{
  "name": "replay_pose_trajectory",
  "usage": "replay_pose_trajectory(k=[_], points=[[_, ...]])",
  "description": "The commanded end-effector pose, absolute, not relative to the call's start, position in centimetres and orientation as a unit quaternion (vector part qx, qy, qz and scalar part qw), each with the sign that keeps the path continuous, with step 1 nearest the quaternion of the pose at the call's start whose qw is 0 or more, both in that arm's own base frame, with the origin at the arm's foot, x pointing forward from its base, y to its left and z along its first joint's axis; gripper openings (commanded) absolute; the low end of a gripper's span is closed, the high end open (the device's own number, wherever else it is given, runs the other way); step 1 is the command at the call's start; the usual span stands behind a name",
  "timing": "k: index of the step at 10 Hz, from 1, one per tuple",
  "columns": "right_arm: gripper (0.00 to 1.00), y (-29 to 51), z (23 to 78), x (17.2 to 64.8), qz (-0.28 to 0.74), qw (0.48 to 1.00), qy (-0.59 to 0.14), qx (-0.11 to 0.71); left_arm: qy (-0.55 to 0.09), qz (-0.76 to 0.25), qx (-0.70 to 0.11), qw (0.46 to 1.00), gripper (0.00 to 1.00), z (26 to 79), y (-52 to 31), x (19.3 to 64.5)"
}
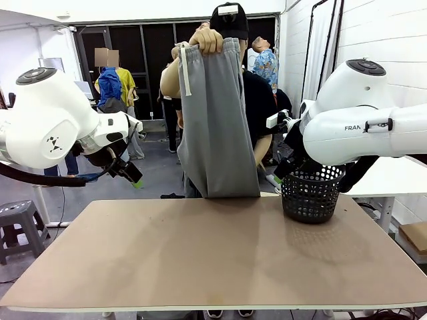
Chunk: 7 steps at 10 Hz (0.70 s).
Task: Fold the training pants.
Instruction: Grab both ends of the Training pants handed by a person.
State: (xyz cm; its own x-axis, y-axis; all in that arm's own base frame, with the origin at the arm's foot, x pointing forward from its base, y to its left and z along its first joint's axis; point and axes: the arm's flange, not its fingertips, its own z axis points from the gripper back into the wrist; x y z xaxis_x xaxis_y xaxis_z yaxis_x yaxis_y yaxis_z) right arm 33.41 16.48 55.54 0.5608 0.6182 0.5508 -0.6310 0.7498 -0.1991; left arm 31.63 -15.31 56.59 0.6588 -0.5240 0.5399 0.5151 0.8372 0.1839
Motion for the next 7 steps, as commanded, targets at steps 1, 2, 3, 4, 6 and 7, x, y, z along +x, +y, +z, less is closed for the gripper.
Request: replay_pose_trajectory(k=[1,2,3,4,6,7], points=[[1.0,16.46,55.49,33.44,0.354,0.883,-0.307,0.015,-0.303,-0.284,0.006,0.91,1.0,56.58,-15.29,31.8],[1.0,16.46,55.49,33.44,0.354,0.883,-0.307,0.015,-0.303,-0.284,0.006,0.91,1.0,56.58,-15.29,31.8],[1.0,16.46,55.49,33.44,0.354,0.883,-0.307,0.015,-0.303,-0.284,0.006,0.91,1.0,56.58,-15.29,31.8],[1.0,16.46,55.49,33.44,0.354,0.883,-0.307,0.015,-0.303,-0.284,0.006,0.91,1.0,56.58,-15.29,31.8],[1.0,16.46,55.49,33.44,0.354,0.883,-0.307,0.015,-0.303,-0.284,0.006,0.91,1.0,56.58,-15.29,31.8],[1.0,16.46,55.49,33.44,0.354,0.883,-0.307,0.015,-0.303,-0.284,0.006,0.91,1.0,56.58,-15.29,31.8]])
